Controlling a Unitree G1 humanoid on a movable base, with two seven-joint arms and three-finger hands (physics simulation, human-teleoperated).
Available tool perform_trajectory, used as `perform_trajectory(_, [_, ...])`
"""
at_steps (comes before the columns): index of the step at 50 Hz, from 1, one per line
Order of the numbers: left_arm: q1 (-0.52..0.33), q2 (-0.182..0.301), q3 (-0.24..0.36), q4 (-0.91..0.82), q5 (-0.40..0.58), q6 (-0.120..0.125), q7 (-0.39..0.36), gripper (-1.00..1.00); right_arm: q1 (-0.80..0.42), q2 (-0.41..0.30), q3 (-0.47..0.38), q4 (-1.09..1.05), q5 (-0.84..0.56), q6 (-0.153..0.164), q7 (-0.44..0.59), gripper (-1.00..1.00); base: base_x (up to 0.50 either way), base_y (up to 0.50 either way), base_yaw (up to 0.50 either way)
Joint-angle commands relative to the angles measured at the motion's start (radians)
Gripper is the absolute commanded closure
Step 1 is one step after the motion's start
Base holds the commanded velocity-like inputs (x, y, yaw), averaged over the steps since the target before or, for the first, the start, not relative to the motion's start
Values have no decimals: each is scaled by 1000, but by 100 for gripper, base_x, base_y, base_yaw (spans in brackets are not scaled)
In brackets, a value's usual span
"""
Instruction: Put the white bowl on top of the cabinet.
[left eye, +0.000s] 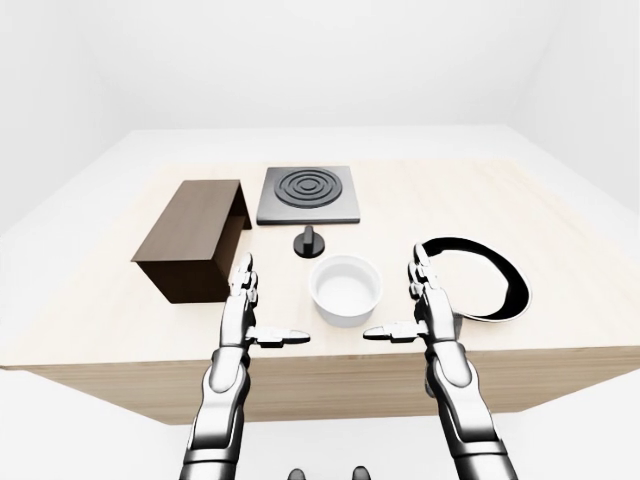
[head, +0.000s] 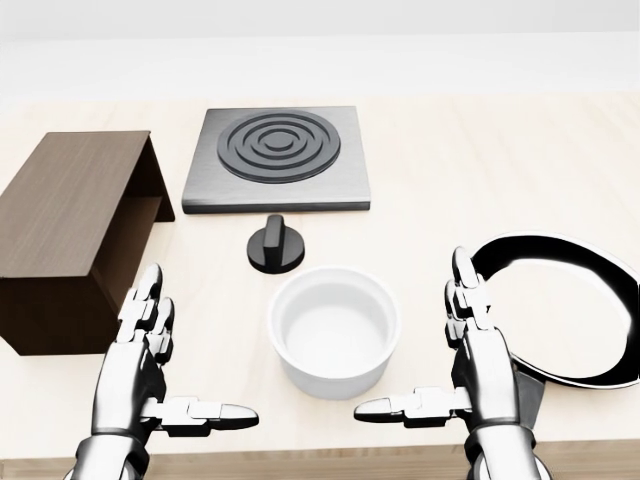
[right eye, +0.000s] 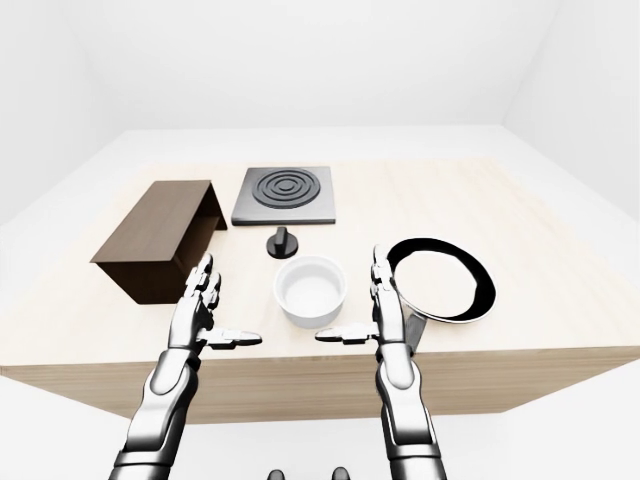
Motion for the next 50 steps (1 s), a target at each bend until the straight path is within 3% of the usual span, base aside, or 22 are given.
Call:
perform_trajectory(1, [-3, 0, 0, 5, 2, 0, 0, -100, 4, 0, 0, -10, 2, 0, 3, -100, 0, 25, 0])
perform_trajectory(9, [-16, 0, -1, 32, 5, -5, 3, -100, 1, -1, -2, -4, 0, 0, 2, -100, 0, 25, 0])
perform_trajectory(18, [-22, -7, -16, 42, 19, 15, 11, -100, -12, -2, -6, 20, 6, 0, 1, -100, 0, 7, 0])
perform_trajectory(21, [-25, -10, -24, 42, 32, 30, 19, -100, -10, -5, -13, 8, 7, 0, -3, -100, 0, 0, 0])
perform_trajectory(27, [-44, -19, -48, 35, 88, 61, 61, -100, -24, -20, -42, -22, 23, 35, 0, -100, 0, 0, 0])
perform_trajectory(28, [-47, -23, -52, 24, 84, 78, 56, -100, -27, -24, -47, -23, 23, 38, 2, -100, 0, 0, 0])
perform_trajectory(29, [-54, -29, -62, 7, 85, 112, 52, -100, -32, -30, -54, -22, 19, 44, 1, -100, 0, 0, 0])
perform_trajectory(34, [-87, -44, -91, -27, 146, 112, 102, -100, -19, -33, -64, -59, 20, 62, 13, -100, 0, 0, 0])
perform_trajectory(38, [-98, -53, -118, -66, 206, 112, 129, -100, -9, -34, -65, -72, 9, 58, 20, -100, 0, 0, 0])
perform_trajectory(40, [-102, -57, -133, -69, 222, 112, 120, -100, -8, -35, -65, -78, 12, 75, 33, -100, 0, 0, 0])
perform_trajectory(50, [-196, -86, -167, 98, 387, 112, 197, -100, -16, -41, -75, -68, 4, 73, 42, -100, 0, 0, 0])
